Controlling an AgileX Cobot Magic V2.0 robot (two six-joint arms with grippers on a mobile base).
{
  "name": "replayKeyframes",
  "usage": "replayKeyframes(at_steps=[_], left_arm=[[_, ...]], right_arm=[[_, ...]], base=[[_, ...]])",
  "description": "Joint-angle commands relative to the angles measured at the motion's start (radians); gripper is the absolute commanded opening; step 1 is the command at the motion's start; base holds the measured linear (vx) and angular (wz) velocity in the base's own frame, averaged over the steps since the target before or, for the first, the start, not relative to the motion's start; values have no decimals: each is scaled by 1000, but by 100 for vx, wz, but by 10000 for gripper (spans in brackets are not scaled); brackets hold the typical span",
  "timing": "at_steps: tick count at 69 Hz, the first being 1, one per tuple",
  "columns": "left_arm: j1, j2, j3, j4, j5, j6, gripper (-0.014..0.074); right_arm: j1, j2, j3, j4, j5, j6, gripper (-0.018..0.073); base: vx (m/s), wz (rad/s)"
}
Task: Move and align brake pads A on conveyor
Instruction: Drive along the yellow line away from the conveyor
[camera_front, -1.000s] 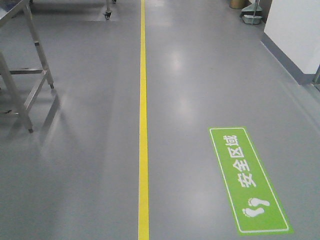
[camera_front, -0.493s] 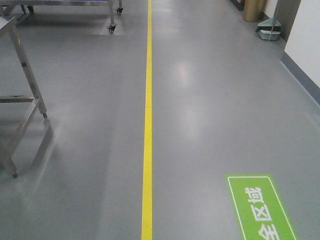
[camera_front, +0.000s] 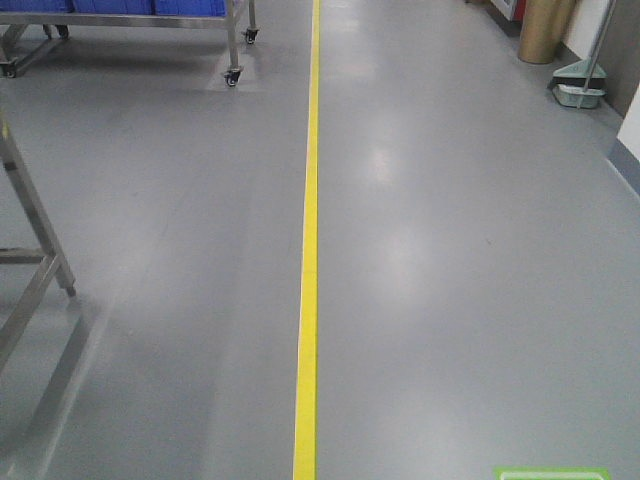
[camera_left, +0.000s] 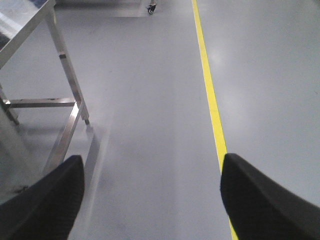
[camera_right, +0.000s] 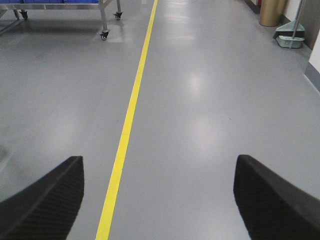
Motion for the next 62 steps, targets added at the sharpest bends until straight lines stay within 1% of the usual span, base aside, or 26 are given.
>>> replayKeyframes(at_steps=[1,33,62], left_arm=[[-1,11,-25,2,-64,-1,541],[-1,11,-25,2,-62,-1,541],[-1,11,-25,2,-61,-1,541]], right_arm=[[0,12,-25,-6,-72,-11,575],[0,12,-25,-6,-72,-11,575],[0,12,-25,-6,-73,-11,575]], base=[[74,0],[72,1],[65,1]])
